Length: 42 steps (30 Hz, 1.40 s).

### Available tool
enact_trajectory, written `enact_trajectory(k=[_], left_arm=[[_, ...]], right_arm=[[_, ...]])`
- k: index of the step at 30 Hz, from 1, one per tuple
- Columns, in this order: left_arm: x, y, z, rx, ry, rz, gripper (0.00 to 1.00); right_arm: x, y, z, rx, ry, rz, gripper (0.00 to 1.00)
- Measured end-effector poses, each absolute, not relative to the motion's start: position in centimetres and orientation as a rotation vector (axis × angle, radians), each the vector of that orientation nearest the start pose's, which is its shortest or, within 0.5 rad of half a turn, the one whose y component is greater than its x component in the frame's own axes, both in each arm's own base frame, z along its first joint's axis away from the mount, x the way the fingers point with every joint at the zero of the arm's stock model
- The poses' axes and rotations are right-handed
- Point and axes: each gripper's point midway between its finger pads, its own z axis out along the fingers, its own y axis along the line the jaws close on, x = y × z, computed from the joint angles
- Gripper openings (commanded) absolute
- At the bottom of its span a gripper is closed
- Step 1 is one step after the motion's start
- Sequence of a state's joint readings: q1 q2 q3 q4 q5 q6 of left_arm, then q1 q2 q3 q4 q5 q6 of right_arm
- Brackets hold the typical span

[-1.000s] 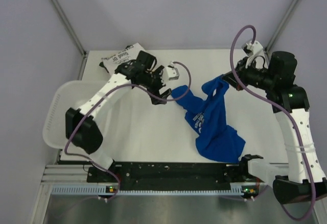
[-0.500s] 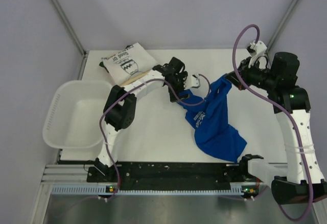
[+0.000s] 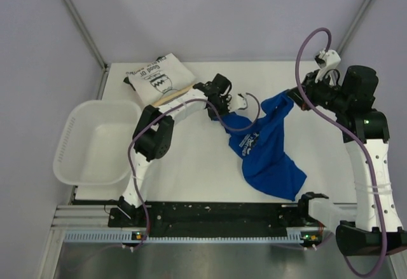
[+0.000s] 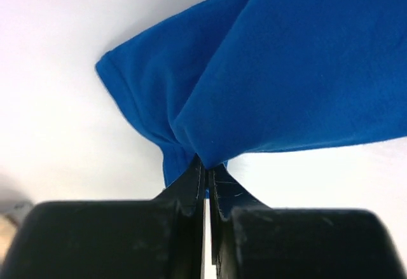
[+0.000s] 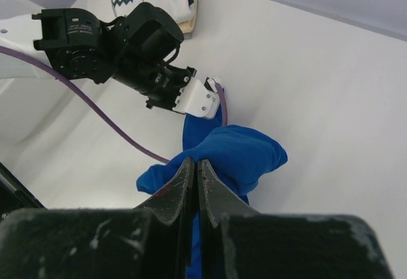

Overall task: Fold and stack the t-shirts
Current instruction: Flatten out the tshirt

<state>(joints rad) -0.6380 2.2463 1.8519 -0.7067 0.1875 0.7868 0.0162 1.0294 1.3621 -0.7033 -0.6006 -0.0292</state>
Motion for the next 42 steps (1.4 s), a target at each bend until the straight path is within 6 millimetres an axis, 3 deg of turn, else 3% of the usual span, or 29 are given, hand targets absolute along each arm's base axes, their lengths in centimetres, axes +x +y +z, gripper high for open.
enact_trajectory(k=[3, 6, 10, 13, 15, 17, 19, 21, 22, 23, 24, 26, 28, 30, 31, 33, 35, 36, 37, 39, 42], left_arm=[[43.1, -30.2, 6.0, 1.693, 2.013, -0.118, 0.0], [45.9, -28.5, 10.6, 1.532, 2.016, -0.041, 0.0], [51.0, -23.0, 22.3, 1.2, 1.916, 0.097, 0.0], [52.7, -17.6, 32.3, 0.956, 1.794, 0.201, 0.0], [52.2, -14.7, 37.3, 0.851, 1.725, 0.244, 0.0], [50.5, -12.6, 41.6, 0.786, 1.657, 0.261, 0.0], [48.4, -12.4, 43.2, 0.791, 1.606, 0.236, 0.0], [46.0, -13.0, 42.2, 0.855, 1.602, 0.187, 0.0], [44.7, -13.5, 40.7, 0.909, 1.613, 0.152, 0.0], [42.9, -14.1, 37.2, 1.0, 1.659, 0.095, 0.0], [42.4, -14.4, 36.2, 1.028, 1.675, 0.079, 0.0], [40.0, -15.2, 30.4, 1.183, 1.746, -0.013, 0.01], [36.8, -15.3, 24.2, 1.361, 1.836, -0.117, 0.25], [31.6, -14.7, 17.7, 1.579, 1.95, -0.262, 0.48], [29.2, -14.4, 15.4, 1.67, 1.99, -0.332, 0.61], [24.1, -13.6, 12.0, 1.84, 2.055, -0.462, 0.67], [19.6, -12.9, 10.2, 2.001, 2.086, -0.569, 0.67], [18.3, -12.7, 10.0, 2.052, 2.084, -0.596, 0.68], [17.2, -12.5, 10.0, 2.101, 2.077, -0.619, 0.68], [16.5, -12.2, 10.3, 2.135, 2.059, -0.624, 0.68], [17.7, -12.0, 10.9, 2.105, 2.06, -0.54, 0.69]], right_arm=[[28.6, 9.5, 36.4, -0.387, 1.865, 0.558, 0.0], [29.9, 7.8, 38.1, -0.303, 1.852, 0.499, 0.0], [34.1, 5.6, 42.6, -0.227, 1.796, 0.445, 0.0], [38.6, 3.7, 46.2, -0.17, 1.732, 0.426, 0.0], [40.1, 3.2, 47.0, -0.156, 1.712, 0.429, 0.0], [40.2, 3.3, 46.8, -0.153, 1.717, 0.446, 0.0], [39.5, 3.8, 46.2, -0.177, 1.716, 0.467, 0.0], [37.6, 4.6, 43.5, -0.196, 1.759, 0.503, 0.0], [36.6, 4.9, 42.0, -0.201, 1.785, 0.523, 0.0], [35.4, 5.5, 39.9, -0.215, 1.816, 0.548, 0.0], [34.1, 6.1, 37.4, -0.231, 1.854, 0.577, 0.0], [31.2, 7.6, 31.7, -0.309, 1.946, 0.605, 0.0], [28.0, 9.6, 26.2, -0.498, 2.027, 0.589, 0.0], [24.2, 11.4, 20.8, -0.764, 2.116, 0.553, 0.02], [22.8, 11.5, 18.7, -0.878, 2.157, 0.514, 0.08], [21.2, 10.4, 15.6, -1.049, 2.231, 0.396, 0.22], [20.6, 8.5, 13.2, -1.156, 2.321, 0.282, 0.46], [20.6, 7.8, 12.5, -1.19, 2.355, 0.237, 0.57], [20.8, 7.0, 11.9, -1.223, 2.38, 0.181, 0.6], [21.3, 5.7, 11.3, -1.253, 2.413, 0.085, 0.65], [22.4, 4.4, 11.9, -1.192, 2.417, -0.044, 0.78]])
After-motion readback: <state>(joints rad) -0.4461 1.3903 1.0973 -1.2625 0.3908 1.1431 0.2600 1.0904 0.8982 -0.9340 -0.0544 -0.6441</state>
